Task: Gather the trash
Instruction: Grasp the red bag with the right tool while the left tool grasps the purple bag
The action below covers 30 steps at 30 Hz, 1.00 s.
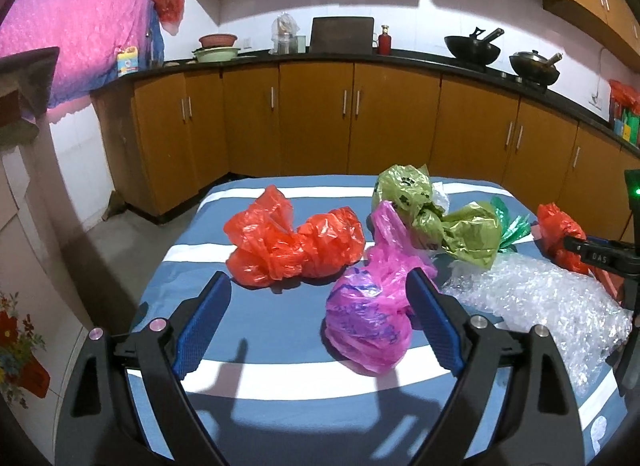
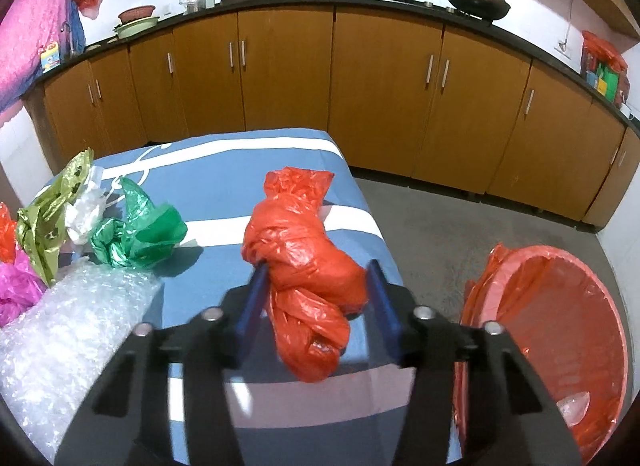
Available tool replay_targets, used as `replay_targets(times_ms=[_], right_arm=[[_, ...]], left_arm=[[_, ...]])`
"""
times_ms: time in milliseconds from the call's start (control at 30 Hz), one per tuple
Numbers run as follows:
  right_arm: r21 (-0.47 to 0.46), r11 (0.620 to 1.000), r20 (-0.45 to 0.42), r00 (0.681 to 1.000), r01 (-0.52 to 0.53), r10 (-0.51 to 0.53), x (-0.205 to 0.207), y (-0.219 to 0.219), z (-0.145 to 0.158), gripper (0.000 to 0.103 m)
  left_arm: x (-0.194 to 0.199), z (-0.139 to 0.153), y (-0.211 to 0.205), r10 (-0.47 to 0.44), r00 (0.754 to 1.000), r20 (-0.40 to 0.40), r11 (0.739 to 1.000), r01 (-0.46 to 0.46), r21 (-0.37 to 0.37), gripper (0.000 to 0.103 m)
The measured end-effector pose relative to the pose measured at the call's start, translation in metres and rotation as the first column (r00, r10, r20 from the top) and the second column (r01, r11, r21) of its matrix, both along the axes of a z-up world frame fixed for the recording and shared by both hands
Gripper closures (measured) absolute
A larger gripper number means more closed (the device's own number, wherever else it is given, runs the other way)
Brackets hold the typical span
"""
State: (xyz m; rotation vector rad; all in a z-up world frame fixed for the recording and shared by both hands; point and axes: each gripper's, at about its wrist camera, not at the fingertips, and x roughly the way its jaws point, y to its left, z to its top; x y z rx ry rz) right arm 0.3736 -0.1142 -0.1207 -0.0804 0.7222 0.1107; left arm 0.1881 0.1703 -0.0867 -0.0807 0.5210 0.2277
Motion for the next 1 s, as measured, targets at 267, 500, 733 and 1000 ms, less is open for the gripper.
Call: replay_targets(times_ms=[267,500,733,1000], right_arm=[[0.042,0.999,-0.008,1.0,-0.022,0.022,-0.013,0.0,-0.001,0.071],[0.044,0.998,-0.007,0.999,-0.038,0.039,-0.022,0.006,-0.001,0.072],[0.051,0.998,-0.013,0.999,-0.035,0.036,-0.028,0.002,0.0,0.072],[0.07,0.997,-0.019,0.999,-0.025,0.027,-0.034,-0.004,0.003,0.072]], left_arm=[[0.007,-0.003,-0.003,-0.01,0.999,-0.04,1.0,0.01,0.003,0.015],[0.017,-0.006,-0.005,-0.028,0.996,-0.083,1.0,0.028,-0.006,0.015],[0.033,-0.017,-0.003,-0.071,0.982,-0.173,0.996,0.062,-0.061,0.029],[0.032,-0.02,-0.004,-0.097,0.978,-0.183,0.993,0.083,-0.083,0.069]])
